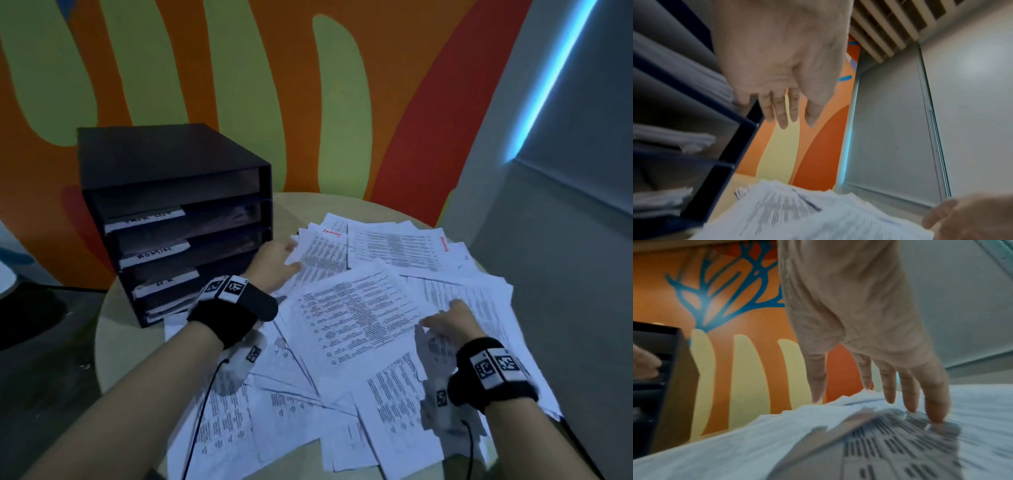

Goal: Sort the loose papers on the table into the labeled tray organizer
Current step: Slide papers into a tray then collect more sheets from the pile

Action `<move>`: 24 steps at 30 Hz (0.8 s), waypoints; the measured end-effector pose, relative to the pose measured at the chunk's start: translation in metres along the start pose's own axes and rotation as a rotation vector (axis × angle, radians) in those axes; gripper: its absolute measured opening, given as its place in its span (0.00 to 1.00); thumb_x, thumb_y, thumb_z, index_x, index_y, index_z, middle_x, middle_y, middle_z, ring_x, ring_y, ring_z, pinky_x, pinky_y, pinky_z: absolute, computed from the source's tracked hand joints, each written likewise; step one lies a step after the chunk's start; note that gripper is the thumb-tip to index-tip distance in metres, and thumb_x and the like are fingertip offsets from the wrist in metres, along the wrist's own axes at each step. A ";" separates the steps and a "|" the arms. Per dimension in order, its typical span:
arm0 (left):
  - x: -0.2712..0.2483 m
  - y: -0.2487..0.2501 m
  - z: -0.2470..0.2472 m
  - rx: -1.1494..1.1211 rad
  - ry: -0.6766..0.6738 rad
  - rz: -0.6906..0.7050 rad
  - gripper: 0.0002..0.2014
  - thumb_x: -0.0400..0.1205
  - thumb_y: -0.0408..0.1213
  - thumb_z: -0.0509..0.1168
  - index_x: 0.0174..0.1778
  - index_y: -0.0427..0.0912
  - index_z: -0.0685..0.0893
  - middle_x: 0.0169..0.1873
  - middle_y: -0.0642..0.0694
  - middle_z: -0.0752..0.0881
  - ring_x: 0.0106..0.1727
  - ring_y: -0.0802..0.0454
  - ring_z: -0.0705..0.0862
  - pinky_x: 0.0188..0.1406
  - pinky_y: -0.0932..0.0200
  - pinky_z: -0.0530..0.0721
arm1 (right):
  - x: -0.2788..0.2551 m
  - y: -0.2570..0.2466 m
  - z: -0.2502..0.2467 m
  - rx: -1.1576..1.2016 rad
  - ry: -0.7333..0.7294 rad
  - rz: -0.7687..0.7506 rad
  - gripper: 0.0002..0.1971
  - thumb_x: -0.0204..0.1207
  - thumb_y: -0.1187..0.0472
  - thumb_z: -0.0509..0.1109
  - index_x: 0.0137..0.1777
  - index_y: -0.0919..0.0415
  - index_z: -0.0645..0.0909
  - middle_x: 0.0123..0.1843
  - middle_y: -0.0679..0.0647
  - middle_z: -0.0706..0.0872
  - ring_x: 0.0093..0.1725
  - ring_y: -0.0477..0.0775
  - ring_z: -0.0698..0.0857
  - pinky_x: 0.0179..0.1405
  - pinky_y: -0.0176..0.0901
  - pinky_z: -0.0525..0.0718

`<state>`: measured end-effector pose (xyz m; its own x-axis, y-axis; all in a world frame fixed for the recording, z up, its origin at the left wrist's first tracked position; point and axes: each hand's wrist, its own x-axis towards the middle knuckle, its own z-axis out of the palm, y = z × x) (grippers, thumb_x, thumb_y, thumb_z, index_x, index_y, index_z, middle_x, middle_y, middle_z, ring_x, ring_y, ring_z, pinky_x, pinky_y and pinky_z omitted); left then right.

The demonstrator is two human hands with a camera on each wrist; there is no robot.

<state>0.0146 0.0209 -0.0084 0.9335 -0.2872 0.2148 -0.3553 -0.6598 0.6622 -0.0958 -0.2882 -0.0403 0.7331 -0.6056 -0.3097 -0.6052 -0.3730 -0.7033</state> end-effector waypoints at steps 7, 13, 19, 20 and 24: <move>0.012 -0.008 0.064 0.241 -0.308 -0.123 0.45 0.75 0.47 0.75 0.83 0.39 0.58 0.73 0.38 0.75 0.71 0.40 0.76 0.68 0.44 0.76 | 0.010 0.008 -0.011 0.008 -0.032 0.006 0.13 0.71 0.71 0.77 0.51 0.72 0.77 0.46 0.69 0.83 0.41 0.61 0.83 0.39 0.46 0.78; 0.011 -0.003 0.077 0.340 -0.331 -0.148 0.28 0.74 0.46 0.74 0.67 0.42 0.75 0.60 0.42 0.81 0.62 0.42 0.81 0.61 0.47 0.79 | 0.012 0.016 -0.016 0.014 -0.094 -0.006 0.12 0.67 0.74 0.78 0.51 0.77 0.86 0.44 0.70 0.87 0.41 0.60 0.83 0.45 0.50 0.83; 0.007 0.013 0.077 0.077 -0.389 -0.157 0.08 0.73 0.40 0.76 0.40 0.42 0.84 0.37 0.45 0.82 0.42 0.46 0.83 0.38 0.55 0.78 | 0.002 0.019 -0.018 0.026 -0.185 -0.075 0.07 0.72 0.75 0.72 0.42 0.64 0.87 0.36 0.59 0.85 0.43 0.59 0.82 0.41 0.45 0.80; 0.007 0.017 0.076 0.033 -0.393 -0.174 0.13 0.73 0.41 0.77 0.49 0.41 0.84 0.41 0.46 0.82 0.45 0.48 0.83 0.41 0.59 0.77 | 0.000 0.020 -0.018 0.052 -0.202 -0.091 0.08 0.73 0.75 0.72 0.40 0.63 0.87 0.34 0.58 0.84 0.40 0.58 0.82 0.38 0.43 0.78; 0.004 0.031 0.078 -0.229 -0.427 -0.191 0.04 0.78 0.31 0.73 0.44 0.37 0.84 0.36 0.46 0.85 0.34 0.56 0.83 0.28 0.70 0.78 | -0.008 0.022 -0.015 0.169 -0.220 -0.176 0.04 0.71 0.72 0.74 0.45 0.69 0.88 0.36 0.61 0.85 0.37 0.57 0.82 0.37 0.43 0.76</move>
<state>0.0041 -0.0545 -0.0430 0.8607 -0.4658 -0.2056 -0.1161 -0.5727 0.8115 -0.1190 -0.3022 -0.0437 0.8827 -0.3686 -0.2915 -0.4164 -0.3259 -0.8488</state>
